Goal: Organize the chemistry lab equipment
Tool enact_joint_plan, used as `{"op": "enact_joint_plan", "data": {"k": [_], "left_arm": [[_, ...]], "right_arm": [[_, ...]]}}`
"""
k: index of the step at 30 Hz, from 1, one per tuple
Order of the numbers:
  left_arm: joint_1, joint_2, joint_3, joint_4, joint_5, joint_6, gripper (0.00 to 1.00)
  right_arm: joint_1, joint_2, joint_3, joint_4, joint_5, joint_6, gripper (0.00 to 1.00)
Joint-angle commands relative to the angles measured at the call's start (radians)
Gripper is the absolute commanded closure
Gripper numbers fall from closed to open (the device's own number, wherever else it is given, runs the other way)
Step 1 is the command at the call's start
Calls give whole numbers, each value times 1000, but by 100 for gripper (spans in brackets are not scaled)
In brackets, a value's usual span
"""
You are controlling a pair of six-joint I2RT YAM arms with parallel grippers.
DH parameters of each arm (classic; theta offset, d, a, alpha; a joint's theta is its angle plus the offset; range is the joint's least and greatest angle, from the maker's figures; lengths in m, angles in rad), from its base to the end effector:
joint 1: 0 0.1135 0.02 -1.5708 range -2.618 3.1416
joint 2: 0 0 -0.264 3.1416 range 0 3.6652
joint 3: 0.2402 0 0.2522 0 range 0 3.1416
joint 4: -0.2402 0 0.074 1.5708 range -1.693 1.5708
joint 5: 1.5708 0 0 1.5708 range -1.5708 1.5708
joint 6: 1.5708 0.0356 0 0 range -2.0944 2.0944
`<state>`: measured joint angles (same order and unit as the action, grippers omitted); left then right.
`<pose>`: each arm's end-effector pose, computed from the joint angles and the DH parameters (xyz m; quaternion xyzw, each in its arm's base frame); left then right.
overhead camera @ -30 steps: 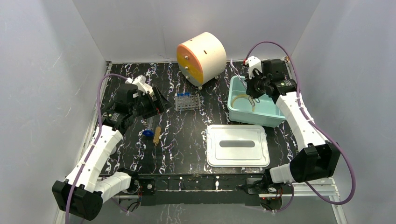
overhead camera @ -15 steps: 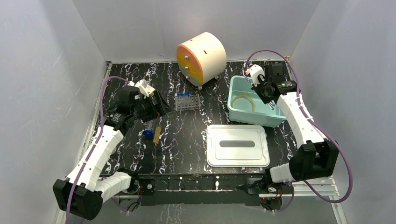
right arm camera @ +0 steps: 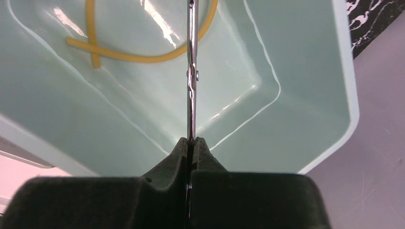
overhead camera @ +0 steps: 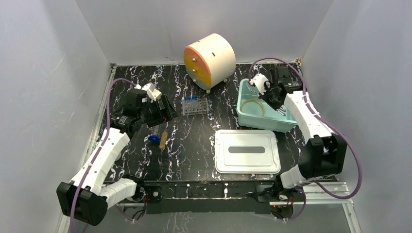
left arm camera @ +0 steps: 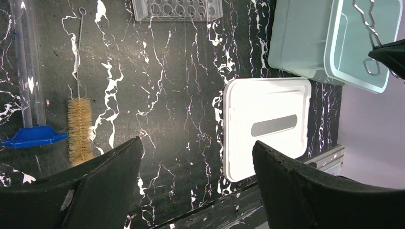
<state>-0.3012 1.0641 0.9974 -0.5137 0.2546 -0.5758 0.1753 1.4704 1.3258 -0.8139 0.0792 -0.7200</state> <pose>0.2179 -0.0771 0.3284 -0.0597 0.8728 -0.3013 0.3793 0.3033 0.0509 0.3106 -0.4016 0.8640 -0.1174 0.2799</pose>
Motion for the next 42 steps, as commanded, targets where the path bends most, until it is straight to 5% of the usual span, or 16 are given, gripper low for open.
{"op": "enact_joint_plan", "data": {"k": [1, 8, 15, 32, 42], "left_arm": [[6, 9, 28, -6, 4, 10, 16], [5, 16, 31, -3, -17, 4, 16], [5, 13, 23, 0, -17, 1, 16], [5, -31, -12, 16, -8, -33, 16], [5, -55, -26, 10, -6, -30, 15]], "right_arm": [[-1, 64, 60, 26, 26, -73, 100], [-1, 210, 133, -22, -63, -150, 100], [-3, 286, 163, 36, 29, -201, 100], [-13, 344, 48, 356, 69, -354, 100], [-22, 355, 29, 372, 45, -334, 83]]}}
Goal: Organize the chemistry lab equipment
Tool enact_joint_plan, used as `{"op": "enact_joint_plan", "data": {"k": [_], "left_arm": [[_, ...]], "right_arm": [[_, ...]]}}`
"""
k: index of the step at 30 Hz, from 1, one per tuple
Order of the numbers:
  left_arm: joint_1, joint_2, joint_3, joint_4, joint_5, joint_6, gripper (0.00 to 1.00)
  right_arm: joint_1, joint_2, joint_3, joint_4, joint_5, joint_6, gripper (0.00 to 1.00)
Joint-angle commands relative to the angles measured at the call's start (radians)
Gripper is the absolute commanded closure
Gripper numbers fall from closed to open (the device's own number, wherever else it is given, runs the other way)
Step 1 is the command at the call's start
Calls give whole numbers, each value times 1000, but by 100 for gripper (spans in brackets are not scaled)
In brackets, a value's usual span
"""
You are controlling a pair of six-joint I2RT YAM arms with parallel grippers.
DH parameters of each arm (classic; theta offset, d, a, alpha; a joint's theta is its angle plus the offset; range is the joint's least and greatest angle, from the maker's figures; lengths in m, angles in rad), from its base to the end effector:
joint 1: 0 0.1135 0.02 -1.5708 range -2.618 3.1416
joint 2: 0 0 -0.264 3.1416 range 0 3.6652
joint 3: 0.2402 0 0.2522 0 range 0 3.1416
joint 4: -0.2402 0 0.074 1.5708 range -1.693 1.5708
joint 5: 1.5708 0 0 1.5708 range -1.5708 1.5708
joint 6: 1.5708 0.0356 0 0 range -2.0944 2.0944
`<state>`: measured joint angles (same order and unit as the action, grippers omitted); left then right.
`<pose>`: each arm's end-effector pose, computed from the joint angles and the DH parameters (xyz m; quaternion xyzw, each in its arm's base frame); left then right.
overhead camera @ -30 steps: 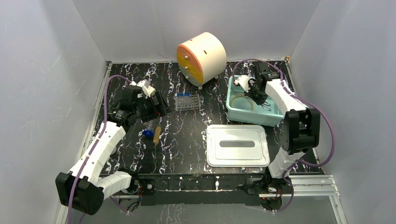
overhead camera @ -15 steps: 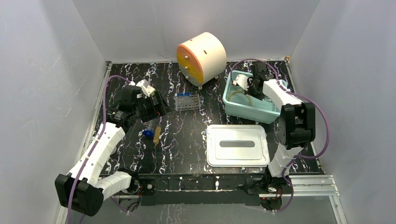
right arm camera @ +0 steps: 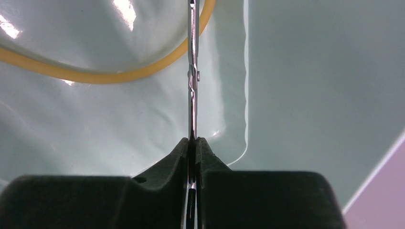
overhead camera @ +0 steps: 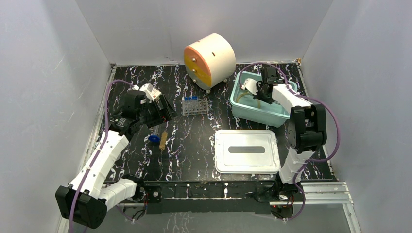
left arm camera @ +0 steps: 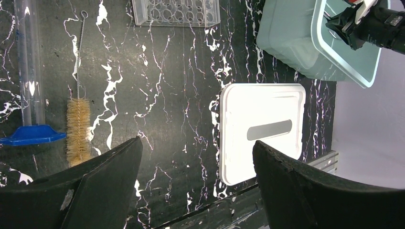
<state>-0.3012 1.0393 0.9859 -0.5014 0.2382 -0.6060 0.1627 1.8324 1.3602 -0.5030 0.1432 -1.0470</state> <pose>0.2136 -0.0752 0.3307 -0.0746 0.8662 -0.3050 0.3887 0.3906 0.0590 0.2201 -0.5249 0.7963 -0.1870 0.2353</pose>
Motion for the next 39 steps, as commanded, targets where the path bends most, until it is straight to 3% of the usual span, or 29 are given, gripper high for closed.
{"op": "enact_joint_plan", "data": {"k": [1, 9, 15, 20, 22, 25, 29, 34, 39], "left_arm": [[5, -31, -15, -2, 10, 0, 15], [5, -29, -15, -3, 16, -1, 15], [5, -27, -13, -2, 21, -3, 15], [5, -26, -11, -6, 23, -9, 15], [5, -21, -9, -13, 15, -9, 15], [5, -14, -8, -32, -9, -1, 15], [5, -4, -10, -72, -67, 9, 15], [5, 42, -20, -121, -140, 24, 15], [6, 125, -20, -144, -253, 54, 15]], "right_arm": [[-10, -9, -8, 66, -15, -7, 82], [-22, -37, -12, 50, -15, 11, 75], [-22, -57, -10, 58, 34, 15, 78], [-22, -111, 52, -47, -5, 74, 76], [-22, -144, 93, -112, -36, 116, 69], [-23, -200, 127, -185, -63, 197, 48], [-22, -269, 150, -246, -62, 297, 38], [-19, -321, 209, -262, -68, 457, 37], [38, -276, 338, -341, -51, 663, 43]]}}
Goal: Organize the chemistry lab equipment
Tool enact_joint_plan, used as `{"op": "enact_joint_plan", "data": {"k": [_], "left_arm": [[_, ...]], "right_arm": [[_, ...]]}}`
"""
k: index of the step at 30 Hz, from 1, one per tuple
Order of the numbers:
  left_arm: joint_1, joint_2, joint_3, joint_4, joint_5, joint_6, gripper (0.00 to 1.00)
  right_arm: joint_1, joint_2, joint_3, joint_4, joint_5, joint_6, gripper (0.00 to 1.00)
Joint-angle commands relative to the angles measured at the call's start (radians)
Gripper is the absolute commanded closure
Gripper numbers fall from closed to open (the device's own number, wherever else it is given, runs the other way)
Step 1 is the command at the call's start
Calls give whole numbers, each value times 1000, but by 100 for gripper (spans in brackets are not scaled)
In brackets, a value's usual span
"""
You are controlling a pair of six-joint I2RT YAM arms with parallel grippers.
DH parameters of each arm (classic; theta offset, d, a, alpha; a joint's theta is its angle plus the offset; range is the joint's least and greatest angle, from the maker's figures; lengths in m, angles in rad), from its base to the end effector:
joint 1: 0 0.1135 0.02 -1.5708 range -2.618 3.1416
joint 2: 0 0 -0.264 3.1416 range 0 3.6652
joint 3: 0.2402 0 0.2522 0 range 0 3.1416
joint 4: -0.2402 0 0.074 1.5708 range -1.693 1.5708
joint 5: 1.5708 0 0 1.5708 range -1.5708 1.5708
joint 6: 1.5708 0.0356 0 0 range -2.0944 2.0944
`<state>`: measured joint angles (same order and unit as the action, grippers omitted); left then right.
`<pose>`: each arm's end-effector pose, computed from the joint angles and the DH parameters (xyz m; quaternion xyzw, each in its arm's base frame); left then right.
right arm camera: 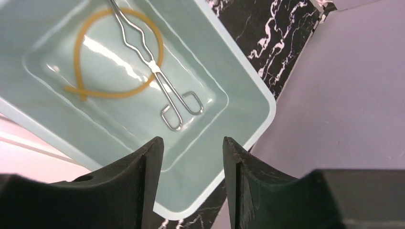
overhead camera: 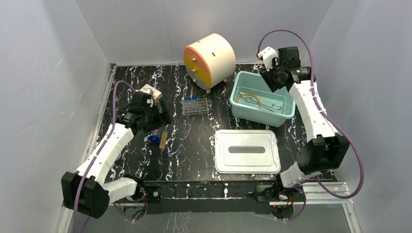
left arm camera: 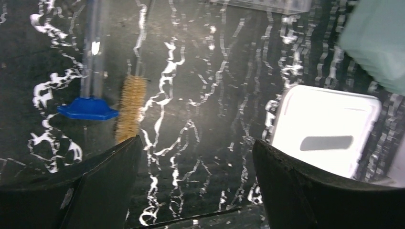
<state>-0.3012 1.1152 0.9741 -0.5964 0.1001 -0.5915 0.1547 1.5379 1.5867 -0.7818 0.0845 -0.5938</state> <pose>0.2241 -0.0734 0.3019 -0.1121 0.9066 -0.2157 0.3448 0.3309 0.0486 0.3760 -0.3177 0.8558 -0.1262 0.3882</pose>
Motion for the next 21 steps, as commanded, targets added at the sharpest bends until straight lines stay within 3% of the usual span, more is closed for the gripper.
{"op": "enact_joint_plan", "data": {"k": [1, 4, 6, 9, 12, 16, 21], "left_arm": [[6, 70, -5, -51, -148, 51, 15], [8, 141, 13, -54, -251, 80, 15], [14, 200, 30, -52, -287, 99, 15], [22, 280, 74, -66, -341, 119, 17], [43, 323, 55, -42, -398, 147, 19], [85, 336, 3, 15, -354, 154, 22], [103, 395, -3, 87, -282, 150, 36]], "right_arm": [[62, 32, 133, -71, 15, 245, 43], [80, 66, 194, -85, -20, 399, 44], [80, 76, 202, -85, -69, 488, 50], [81, 46, 148, -43, -190, 595, 53], [89, -24, 54, 20, -408, 678, 58], [150, -156, -105, 198, -507, 809, 58], [195, -178, -119, 248, -573, 854, 57]]}}
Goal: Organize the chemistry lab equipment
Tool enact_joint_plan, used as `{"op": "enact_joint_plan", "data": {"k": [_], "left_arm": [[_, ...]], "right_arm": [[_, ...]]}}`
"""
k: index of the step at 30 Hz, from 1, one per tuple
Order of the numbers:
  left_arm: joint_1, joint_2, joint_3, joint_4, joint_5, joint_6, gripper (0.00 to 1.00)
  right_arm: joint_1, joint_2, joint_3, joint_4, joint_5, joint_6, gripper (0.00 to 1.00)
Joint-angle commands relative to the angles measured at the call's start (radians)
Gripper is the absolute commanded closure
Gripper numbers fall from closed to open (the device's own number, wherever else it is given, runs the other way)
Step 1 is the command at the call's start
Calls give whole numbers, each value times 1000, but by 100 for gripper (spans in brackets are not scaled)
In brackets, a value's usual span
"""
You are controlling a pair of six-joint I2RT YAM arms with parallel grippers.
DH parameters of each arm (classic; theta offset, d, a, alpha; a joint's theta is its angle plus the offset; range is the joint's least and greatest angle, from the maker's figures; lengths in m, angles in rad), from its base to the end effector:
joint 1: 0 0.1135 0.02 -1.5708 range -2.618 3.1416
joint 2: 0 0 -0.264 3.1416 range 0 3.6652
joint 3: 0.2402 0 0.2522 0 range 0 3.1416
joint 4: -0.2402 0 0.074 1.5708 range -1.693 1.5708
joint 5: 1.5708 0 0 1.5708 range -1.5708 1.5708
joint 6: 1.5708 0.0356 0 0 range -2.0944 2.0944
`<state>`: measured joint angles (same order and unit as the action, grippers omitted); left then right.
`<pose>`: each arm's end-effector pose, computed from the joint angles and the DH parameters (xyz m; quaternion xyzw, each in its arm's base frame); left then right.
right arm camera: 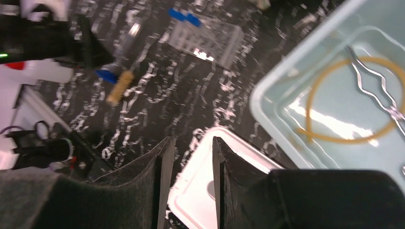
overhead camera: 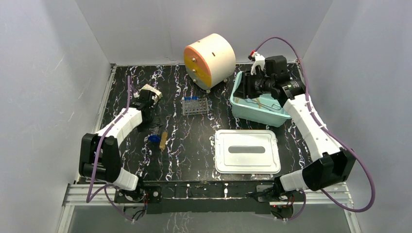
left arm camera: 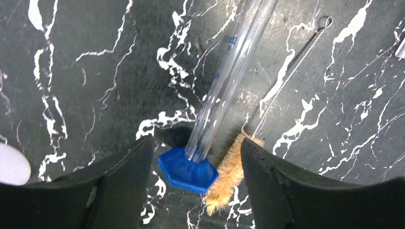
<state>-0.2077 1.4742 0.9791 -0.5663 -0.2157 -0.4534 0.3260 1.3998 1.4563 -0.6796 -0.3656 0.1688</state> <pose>0.2869 -0.0527 0.2177 -0.1448 0.9515 0.0172 0.2707 0.2833 0.1092 0.3848 -0.1514 0.8658 0.2667 0.3954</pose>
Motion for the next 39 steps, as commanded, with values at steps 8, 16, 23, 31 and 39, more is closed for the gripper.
{"op": "enact_joint_plan", "data": {"k": [8, 16, 23, 31, 39], "left_arm": [[11, 108, -13, 97, 63, 25, 51], [11, 156, -15, 108, 50, 34, 59], [11, 173, -9, 102, 51, 39, 76], [10, 104, 12, 103, 95, 71, 81], [10, -52, 79, 94, 281, 64, 82]], "right_arm": [[60, -87, -69, 240, -163, 158, 56], [84, -88, -95, 266, -164, 184, 55], [90, -101, -106, 276, -153, 194, 54], [93, -111, -122, 299, -158, 215, 53], [94, -125, -162, 345, -183, 261, 51]]}}
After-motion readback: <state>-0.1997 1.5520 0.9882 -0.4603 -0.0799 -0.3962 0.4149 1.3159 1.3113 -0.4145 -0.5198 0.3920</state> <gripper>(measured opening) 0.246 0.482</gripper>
